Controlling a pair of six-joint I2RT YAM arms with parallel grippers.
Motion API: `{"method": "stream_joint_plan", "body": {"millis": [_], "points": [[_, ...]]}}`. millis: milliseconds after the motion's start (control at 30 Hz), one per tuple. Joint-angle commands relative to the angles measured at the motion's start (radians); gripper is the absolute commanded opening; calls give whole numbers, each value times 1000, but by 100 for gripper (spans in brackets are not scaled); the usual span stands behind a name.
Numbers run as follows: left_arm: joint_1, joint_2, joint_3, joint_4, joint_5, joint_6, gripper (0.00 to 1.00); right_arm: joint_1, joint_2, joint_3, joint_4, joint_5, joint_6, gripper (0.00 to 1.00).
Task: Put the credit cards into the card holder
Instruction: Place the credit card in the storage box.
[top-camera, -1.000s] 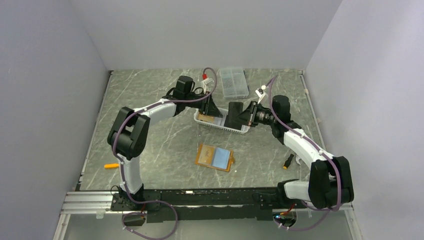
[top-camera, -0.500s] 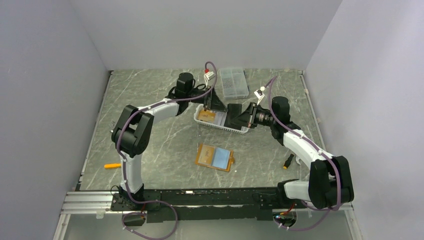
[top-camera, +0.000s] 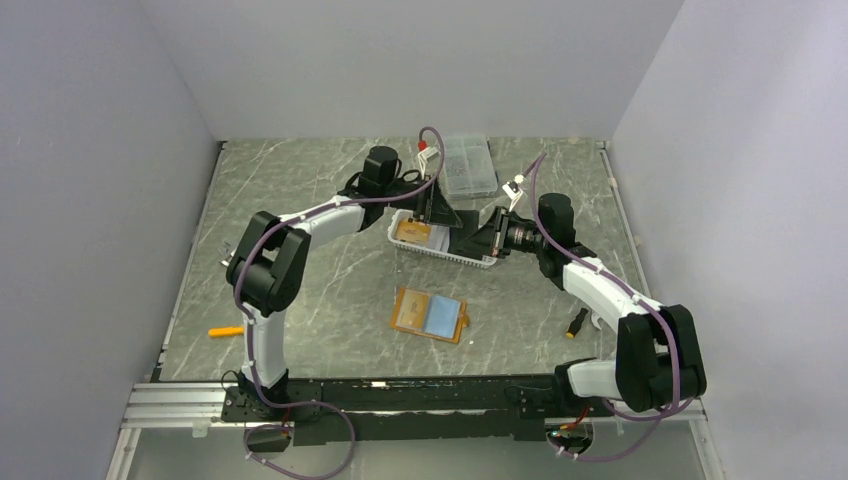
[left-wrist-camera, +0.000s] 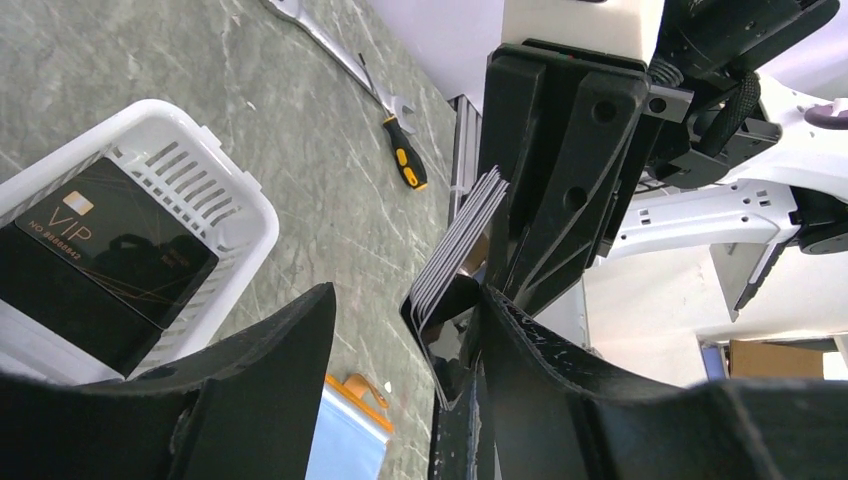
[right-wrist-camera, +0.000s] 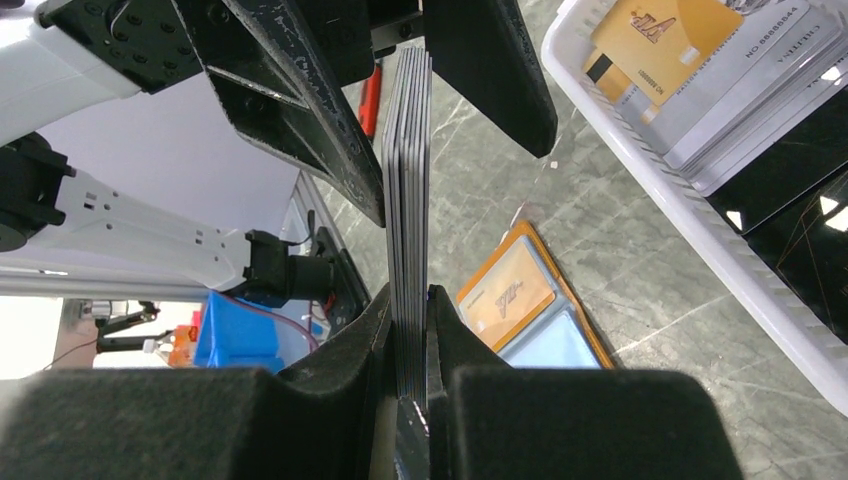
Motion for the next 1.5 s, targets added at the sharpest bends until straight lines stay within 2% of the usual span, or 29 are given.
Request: {"method": "stream_joint_plan", "body": {"millis": [0, 233, 467, 700, 833, 1000, 1200, 1367, 1467], "points": [[9, 6, 22, -21, -14, 57, 58, 2, -7, 45, 46, -27, -14, 0], [24, -10, 0, -81, -30, 122, 54, 1, -20, 45, 43, -12, -16, 0], [28, -20, -17, -89, -33, 125, 49, -6, -18, 25, 122, 9, 43, 11], [33, -2, -23, -67, -24, 102, 30, -5, 6, 17, 187, -3, 88, 19], [43, -1, -39, -35, -12, 72, 25, -5, 19, 11, 191, -2, 94, 23], [46, -10, -48, -31, -8, 68, 23, -5, 29, 1, 210, 5, 103, 22], [51, -15, -56, -24, -7, 60, 22, -12, 17, -4, 184, 18, 87, 16], [63, 2, -52, -4, -3, 31, 13, -31, 7, -19, 174, 23, 85, 10], [66, 22, -29, -20, -7, 38, 3, -45, 0, -25, 150, 36, 74, 10]]}}
